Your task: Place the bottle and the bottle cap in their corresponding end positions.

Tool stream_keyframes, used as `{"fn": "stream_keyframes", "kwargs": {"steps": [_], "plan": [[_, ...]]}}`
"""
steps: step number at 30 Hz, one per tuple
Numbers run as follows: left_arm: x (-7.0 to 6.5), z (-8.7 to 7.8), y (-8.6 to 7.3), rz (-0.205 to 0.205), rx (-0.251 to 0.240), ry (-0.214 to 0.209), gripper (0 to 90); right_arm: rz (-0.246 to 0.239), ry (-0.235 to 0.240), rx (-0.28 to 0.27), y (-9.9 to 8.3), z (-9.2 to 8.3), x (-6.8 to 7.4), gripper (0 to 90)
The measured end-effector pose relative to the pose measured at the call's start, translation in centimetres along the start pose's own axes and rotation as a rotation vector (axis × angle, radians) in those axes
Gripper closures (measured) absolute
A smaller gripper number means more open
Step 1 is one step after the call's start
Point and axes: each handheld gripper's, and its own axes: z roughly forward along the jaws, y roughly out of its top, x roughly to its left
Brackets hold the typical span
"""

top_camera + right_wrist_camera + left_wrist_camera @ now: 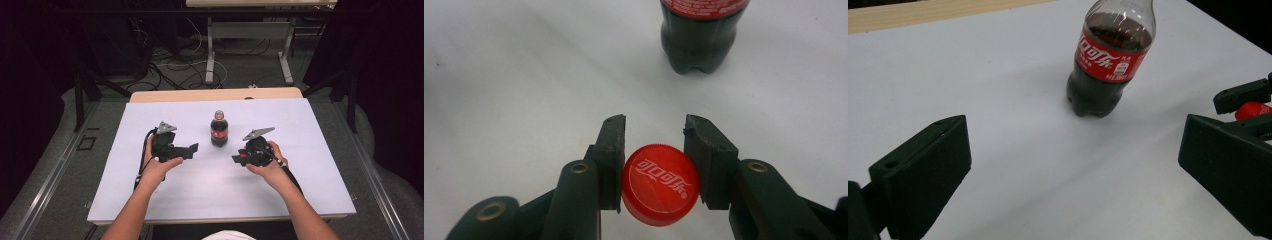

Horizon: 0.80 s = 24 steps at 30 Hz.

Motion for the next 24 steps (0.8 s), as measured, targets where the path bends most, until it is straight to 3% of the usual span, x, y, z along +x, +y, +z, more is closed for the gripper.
{"fn": "stream_keyframes", "kwargs": {"steps": [3,10,12,14,19,24], "plan": [[0.3,-0.6,-0.5,-0.012,-0.011,0.002,0.8,0.0,0.032,-0.021,0.1,0.8,0.6,60.9],[1.0,-1.2,-0.8,-0.015,-0.016,0.01,0.8,-0.055,0.06,0.021,-0.3,4.0,3.0,60.9],[1.0,-1.1,-0.9,-0.033,-0.021,0.008,0.8,-0.053,0.065,0.04,-0.6,4.6,3.6,60.9],[1.1,-1.2,-0.9,-0.018,-0.012,0.014,0.8,-0.051,0.069,0.032,-0.9,5.2,4.0,60.9],[1.2,-1.1,-1.0,-0.034,-0.011,0.013,0.8,-0.079,0.085,0.028,-1.3,6.1,4.5,60.9],[1.1,-1.2,-1.0,-0.031,-0.013,0.011,0.8,-0.058,0.087,0.017,-1.5,6.6,4.7,60.8]]}}
